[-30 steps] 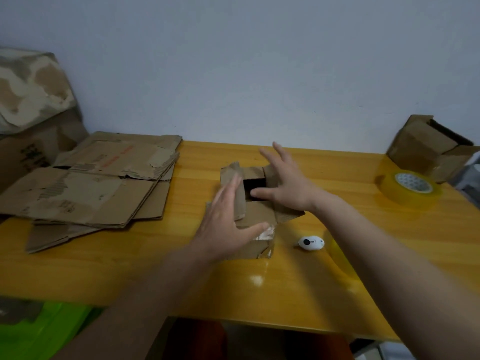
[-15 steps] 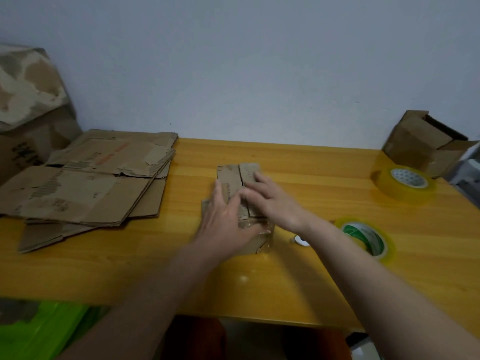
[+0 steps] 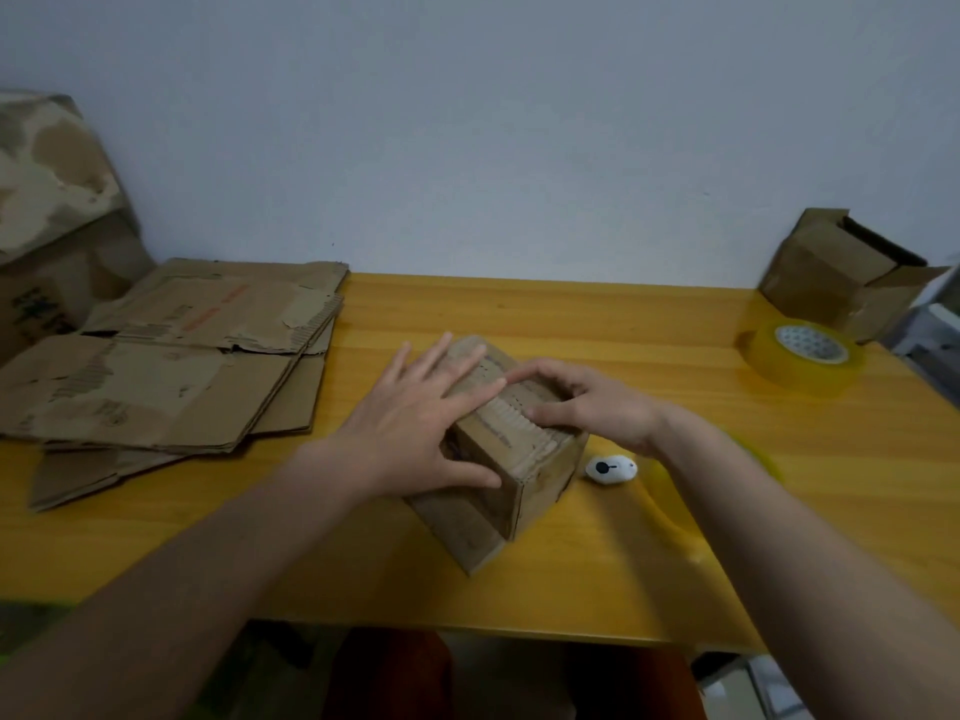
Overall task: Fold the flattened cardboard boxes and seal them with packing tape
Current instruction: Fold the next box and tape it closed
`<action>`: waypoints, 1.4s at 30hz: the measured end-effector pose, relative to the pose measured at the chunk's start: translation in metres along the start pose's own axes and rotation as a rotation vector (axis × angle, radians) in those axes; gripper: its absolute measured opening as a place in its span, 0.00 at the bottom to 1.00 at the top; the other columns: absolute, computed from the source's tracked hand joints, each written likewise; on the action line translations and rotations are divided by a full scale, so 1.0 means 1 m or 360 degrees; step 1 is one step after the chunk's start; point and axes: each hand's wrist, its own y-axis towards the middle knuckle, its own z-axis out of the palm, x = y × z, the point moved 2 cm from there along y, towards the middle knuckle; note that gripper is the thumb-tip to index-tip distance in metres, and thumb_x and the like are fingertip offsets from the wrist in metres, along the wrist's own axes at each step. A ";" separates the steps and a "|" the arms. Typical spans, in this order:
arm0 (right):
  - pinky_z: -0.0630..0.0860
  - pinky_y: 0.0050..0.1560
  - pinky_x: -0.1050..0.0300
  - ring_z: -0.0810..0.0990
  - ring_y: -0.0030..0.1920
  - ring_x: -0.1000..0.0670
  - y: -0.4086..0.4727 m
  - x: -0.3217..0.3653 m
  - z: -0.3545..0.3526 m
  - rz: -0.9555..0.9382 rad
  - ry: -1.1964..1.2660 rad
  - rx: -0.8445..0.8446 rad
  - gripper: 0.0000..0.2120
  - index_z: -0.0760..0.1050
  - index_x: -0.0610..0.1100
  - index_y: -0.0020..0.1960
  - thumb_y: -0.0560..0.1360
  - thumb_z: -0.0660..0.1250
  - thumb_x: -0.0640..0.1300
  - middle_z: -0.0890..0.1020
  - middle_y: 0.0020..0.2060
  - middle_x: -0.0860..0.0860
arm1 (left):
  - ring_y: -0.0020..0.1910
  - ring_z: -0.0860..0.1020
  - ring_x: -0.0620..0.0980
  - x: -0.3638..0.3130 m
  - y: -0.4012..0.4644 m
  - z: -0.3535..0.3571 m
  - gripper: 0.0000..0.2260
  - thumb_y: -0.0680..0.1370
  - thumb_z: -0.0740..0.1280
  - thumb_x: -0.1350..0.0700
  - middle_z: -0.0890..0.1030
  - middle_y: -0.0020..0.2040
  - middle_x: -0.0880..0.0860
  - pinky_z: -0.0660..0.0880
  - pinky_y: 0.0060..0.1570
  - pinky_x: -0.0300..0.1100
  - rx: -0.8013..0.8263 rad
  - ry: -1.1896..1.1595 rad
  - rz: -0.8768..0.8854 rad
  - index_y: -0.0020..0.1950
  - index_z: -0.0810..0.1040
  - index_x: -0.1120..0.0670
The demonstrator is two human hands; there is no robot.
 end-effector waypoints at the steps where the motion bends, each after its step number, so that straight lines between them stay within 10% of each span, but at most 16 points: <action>1: 0.76 0.54 0.61 0.76 0.59 0.52 0.000 -0.001 0.000 0.0025 0.0093 -0.0063 0.24 0.64 0.49 0.71 0.78 0.64 0.38 0.74 0.62 0.52 | 0.77 0.34 0.51 -0.001 0.003 0.004 0.44 0.66 0.49 0.21 0.36 0.78 0.47 0.37 0.75 0.58 0.0074 -0.0038 0.0000 0.76 0.36 0.37; 10: 0.74 0.58 0.50 0.75 0.56 0.47 0.006 -0.033 -0.008 0.0308 0.0150 -0.1079 0.16 0.68 0.43 0.67 0.80 0.60 0.43 0.75 0.58 0.46 | 0.72 0.59 0.61 -0.080 0.010 0.000 0.38 0.72 0.44 0.25 0.61 0.75 0.60 0.46 0.72 0.64 -0.0150 0.0153 -0.0473 0.78 0.52 0.42; 14: 0.74 0.54 0.50 0.76 0.53 0.47 0.003 -0.040 -0.022 0.0317 0.0227 -0.1004 0.15 0.69 0.41 0.66 0.80 0.59 0.42 0.76 0.55 0.45 | 0.70 0.61 0.59 -0.094 0.025 -0.010 0.37 0.71 0.49 0.24 0.67 0.69 0.59 0.46 0.73 0.64 -0.0348 0.0129 -0.0361 0.69 0.68 0.49; 19: 0.74 0.54 0.52 0.75 0.54 0.48 -0.001 -0.041 -0.032 0.0225 0.0290 -0.0868 0.14 0.71 0.42 0.66 0.82 0.57 0.42 0.77 0.57 0.45 | 0.78 0.38 0.55 -0.095 0.053 0.002 0.47 0.70 0.47 0.23 0.41 0.80 0.54 0.41 0.75 0.60 -0.0143 -0.0125 -0.0292 0.79 0.42 0.51; 27: 0.70 0.66 0.51 0.72 0.66 0.46 -0.009 -0.050 -0.046 0.0150 0.0388 -0.0938 0.18 0.66 0.43 0.71 0.82 0.55 0.39 0.71 0.68 0.46 | 0.78 0.39 0.57 -0.099 0.070 0.005 0.40 0.70 0.45 0.23 0.40 0.80 0.51 0.40 0.73 0.65 0.0018 -0.0167 -0.0320 0.78 0.40 0.39; 37: 0.70 0.50 0.55 0.74 0.57 0.45 -0.091 -0.093 -0.052 0.0504 -0.0885 -0.1038 0.11 0.75 0.43 0.54 0.77 0.67 0.48 0.78 0.51 0.47 | 0.78 0.41 0.61 -0.101 0.079 0.000 0.36 0.71 0.42 0.25 0.41 0.80 0.53 0.42 0.72 0.68 0.0033 -0.0140 -0.0368 0.77 0.40 0.35; 42: 0.51 0.74 0.45 0.58 0.72 0.45 -0.114 -0.105 -0.029 0.0772 -0.1522 -0.0519 0.32 0.68 0.47 0.69 0.70 0.70 0.61 0.67 0.68 0.48 | 0.78 0.44 0.57 -0.099 0.076 -0.001 0.31 0.76 0.44 0.29 0.45 0.79 0.50 0.44 0.71 0.69 -0.0040 -0.0186 -0.0306 0.78 0.45 0.37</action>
